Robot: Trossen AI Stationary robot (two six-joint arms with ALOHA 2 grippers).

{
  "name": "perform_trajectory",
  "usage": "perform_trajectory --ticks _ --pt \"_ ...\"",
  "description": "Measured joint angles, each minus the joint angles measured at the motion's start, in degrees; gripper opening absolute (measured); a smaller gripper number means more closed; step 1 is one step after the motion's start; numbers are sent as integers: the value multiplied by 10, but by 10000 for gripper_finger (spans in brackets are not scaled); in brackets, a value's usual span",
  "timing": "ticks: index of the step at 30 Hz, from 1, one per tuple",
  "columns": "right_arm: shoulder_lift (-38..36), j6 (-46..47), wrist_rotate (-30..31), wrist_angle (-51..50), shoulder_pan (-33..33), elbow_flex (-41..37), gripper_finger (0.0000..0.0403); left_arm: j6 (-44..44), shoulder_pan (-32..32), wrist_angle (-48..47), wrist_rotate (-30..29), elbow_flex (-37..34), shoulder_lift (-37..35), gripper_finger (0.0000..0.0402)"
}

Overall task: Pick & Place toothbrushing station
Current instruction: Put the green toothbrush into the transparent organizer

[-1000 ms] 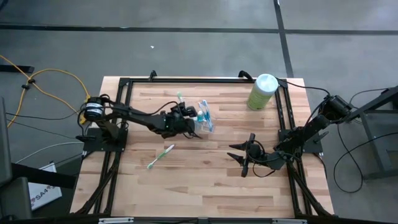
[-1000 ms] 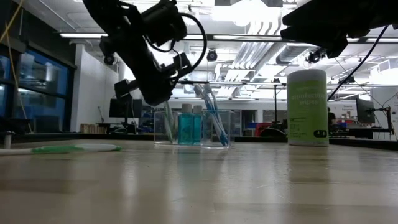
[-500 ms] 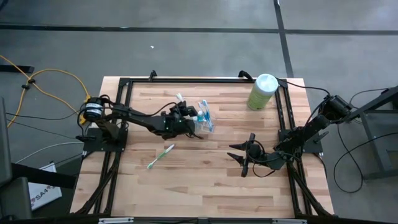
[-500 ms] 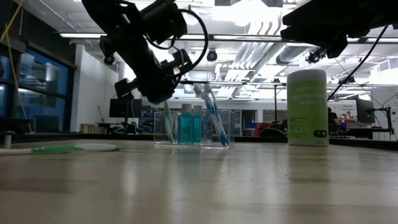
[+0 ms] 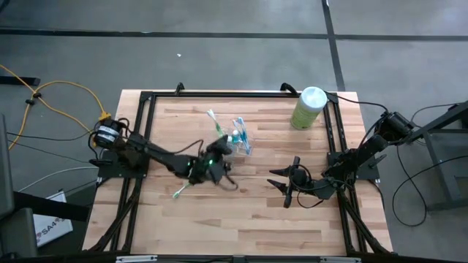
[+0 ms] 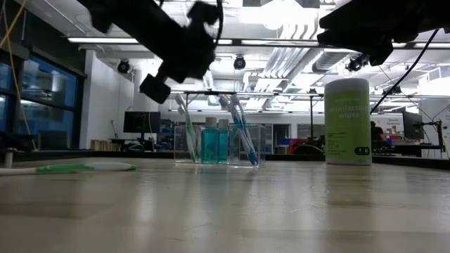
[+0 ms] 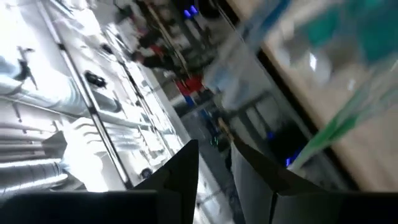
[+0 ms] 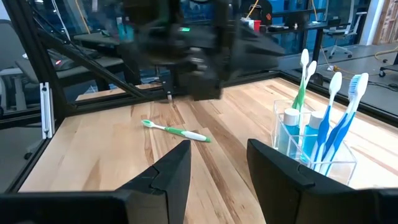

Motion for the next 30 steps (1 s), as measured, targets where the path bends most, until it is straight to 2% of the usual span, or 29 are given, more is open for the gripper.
perform_trajectory --ticks 3,6,17,21,25,28,30 --pt "0 0 0 0 0 0 149 -64 -36 0 -1 0 0 90" --pt "0 0 -1 1 0 0 149 -134 -58 0 -36 0 0 90" --pt "0 19 -32 11 0 0 149 -423 -101 -2 -122 0 0 87" --pt "0 17 -31 11 0 0 149 -536 -131 -3 -123 0 0 87" --pt "0 14 -30 11 0 0 149 -653 -156 -7 -98 0 0 87" --pt "0 14 -30 11 0 0 149 -698 -169 -13 -93 0 0 87" --pt "0 14 -30 11 0 0 149 -721 -179 -13 -115 0 0 87"
